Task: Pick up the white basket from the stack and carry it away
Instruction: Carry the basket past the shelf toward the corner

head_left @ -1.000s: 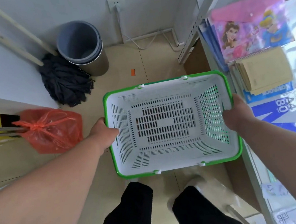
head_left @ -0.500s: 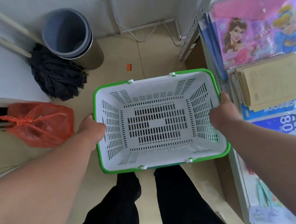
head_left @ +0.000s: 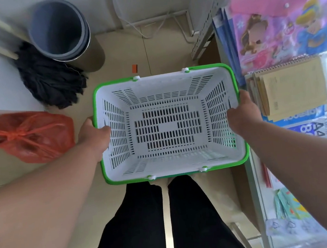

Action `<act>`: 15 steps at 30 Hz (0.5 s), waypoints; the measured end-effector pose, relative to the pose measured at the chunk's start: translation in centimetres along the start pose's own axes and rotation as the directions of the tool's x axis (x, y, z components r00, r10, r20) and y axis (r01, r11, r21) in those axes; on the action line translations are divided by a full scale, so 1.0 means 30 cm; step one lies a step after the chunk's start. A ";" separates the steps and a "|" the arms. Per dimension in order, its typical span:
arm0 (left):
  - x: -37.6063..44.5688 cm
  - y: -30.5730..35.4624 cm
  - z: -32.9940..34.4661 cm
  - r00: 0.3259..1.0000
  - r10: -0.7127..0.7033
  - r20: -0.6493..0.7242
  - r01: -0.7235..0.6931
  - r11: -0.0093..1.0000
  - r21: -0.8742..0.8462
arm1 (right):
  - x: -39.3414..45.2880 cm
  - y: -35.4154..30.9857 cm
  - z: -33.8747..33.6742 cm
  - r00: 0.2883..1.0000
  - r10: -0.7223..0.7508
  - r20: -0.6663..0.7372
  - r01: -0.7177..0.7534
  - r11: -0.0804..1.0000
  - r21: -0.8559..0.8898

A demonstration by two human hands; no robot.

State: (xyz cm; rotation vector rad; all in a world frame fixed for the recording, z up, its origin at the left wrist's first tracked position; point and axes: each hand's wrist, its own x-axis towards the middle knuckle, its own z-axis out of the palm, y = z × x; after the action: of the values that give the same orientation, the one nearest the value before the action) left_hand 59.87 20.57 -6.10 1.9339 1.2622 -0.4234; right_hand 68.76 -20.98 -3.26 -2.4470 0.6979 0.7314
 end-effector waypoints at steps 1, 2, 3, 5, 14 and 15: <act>-0.004 0.009 -0.009 1.000 0.001 -0.010 -0.001 1.000 0.010 | -0.003 -0.010 -0.006 1.000 0.010 -0.005 -0.010 1.000 0.013; -0.004 0.017 -0.015 1.000 0.000 -0.016 0.000 1.000 0.021 | -0.003 -0.019 -0.010 1.000 0.019 -0.009 -0.019 1.000 0.020; 0.000 0.022 -0.018 1.000 0.000 -0.016 0.001 1.000 0.028 | 0.000 -0.025 -0.011 1.000 0.022 -0.012 -0.021 1.000 0.021; 0.017 0.025 -0.019 1.000 0.001 -0.009 0.000 0.999 0.036 | 0.011 -0.036 -0.006 1.000 0.015 -0.016 -0.015 1.000 0.016; 0.140 -0.070 0.081 0.996 -0.055 0.077 0.047 0.994 0.103 | 0.124 -0.003 0.129 1.000 0.017 0.010 -0.017 0.999 -0.046; 0.150 -0.086 0.101 0.995 -0.059 0.077 0.049 0.991 0.124 | 0.140 0.009 0.153 1.000 0.021 0.013 -0.020 0.999 -0.048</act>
State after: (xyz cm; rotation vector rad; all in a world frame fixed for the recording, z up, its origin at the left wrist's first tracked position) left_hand 60.01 21.63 -12.01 1.9666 1.2648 -0.6128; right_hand 70.04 -19.91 -9.27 -2.4788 0.7091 0.7804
